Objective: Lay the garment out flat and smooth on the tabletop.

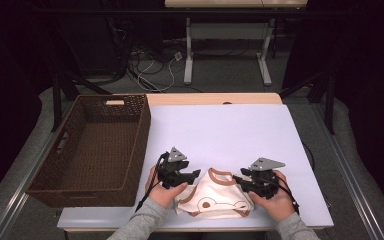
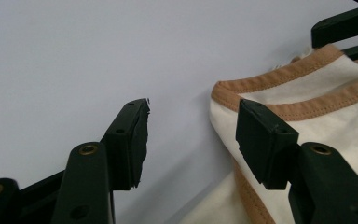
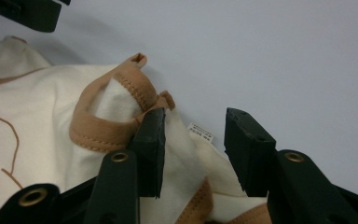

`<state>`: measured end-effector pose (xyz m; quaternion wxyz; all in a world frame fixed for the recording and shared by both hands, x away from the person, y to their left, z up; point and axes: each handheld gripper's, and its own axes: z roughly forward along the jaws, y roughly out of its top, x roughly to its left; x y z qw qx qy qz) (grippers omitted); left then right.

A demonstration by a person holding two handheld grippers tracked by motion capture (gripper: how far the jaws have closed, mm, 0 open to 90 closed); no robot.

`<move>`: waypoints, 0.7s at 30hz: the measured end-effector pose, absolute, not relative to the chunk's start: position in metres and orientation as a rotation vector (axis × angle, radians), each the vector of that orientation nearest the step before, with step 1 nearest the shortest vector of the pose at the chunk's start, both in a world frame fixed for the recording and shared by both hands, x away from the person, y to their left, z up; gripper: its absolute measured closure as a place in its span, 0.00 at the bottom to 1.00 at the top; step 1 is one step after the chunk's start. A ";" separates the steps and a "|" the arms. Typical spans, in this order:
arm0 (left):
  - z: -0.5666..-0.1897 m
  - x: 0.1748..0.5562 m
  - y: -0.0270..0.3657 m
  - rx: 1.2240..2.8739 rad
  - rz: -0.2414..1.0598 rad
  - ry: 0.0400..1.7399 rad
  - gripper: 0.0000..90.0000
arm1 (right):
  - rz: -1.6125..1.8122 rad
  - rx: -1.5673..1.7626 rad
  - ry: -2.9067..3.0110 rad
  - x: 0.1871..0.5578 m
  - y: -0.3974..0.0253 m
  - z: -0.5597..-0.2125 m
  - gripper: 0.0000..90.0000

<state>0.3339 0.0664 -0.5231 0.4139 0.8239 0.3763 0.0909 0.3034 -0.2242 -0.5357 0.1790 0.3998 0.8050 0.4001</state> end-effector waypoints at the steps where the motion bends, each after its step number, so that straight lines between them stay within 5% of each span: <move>1: -0.523 0.334 0.066 2.075 0.235 0.941 0.49 | 1.112 1.126 2.293 0.305 -0.223 -0.538 0.64; 9: -0.525 0.335 0.064 2.086 0.229 0.923 0.49 | 1.037 1.144 2.374 0.310 -0.217 -0.550 0.65; 17: -0.527 0.337 0.061 2.090 0.212 0.930 0.49 | 1.041 1.122 2.417 0.309 -0.215 -0.553 0.91; 21: -0.528 0.338 0.059 2.100 0.229 0.917 0.49 | 1.000 1.107 2.395 0.308 -0.215 -0.549 0.96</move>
